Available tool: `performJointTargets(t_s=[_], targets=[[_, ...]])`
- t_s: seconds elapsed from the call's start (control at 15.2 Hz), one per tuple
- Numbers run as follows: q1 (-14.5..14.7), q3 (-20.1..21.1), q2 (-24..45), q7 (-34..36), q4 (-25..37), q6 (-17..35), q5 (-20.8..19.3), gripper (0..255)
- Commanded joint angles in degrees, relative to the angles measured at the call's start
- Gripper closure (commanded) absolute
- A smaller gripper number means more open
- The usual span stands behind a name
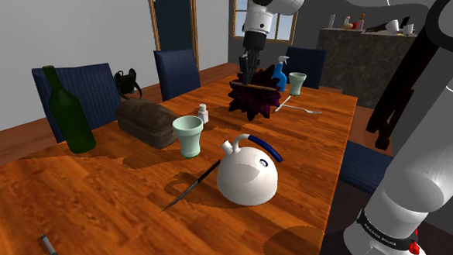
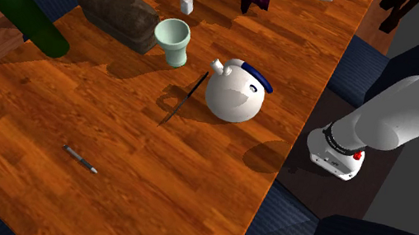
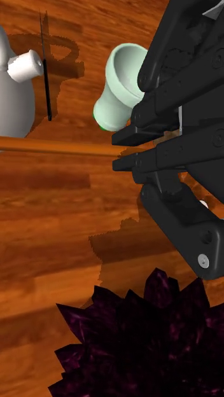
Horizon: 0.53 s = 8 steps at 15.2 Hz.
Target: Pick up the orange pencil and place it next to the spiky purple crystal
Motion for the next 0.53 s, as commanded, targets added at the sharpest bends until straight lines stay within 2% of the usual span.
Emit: performJointTargets(t_s=[0.0,0.46], targets=[[0.0,0.0,-0.3,-0.4,-2.0,1.6,0.0,255],[0.1,0.1,-0.6,-1.5,-7.6,6.9,0.2,255]])
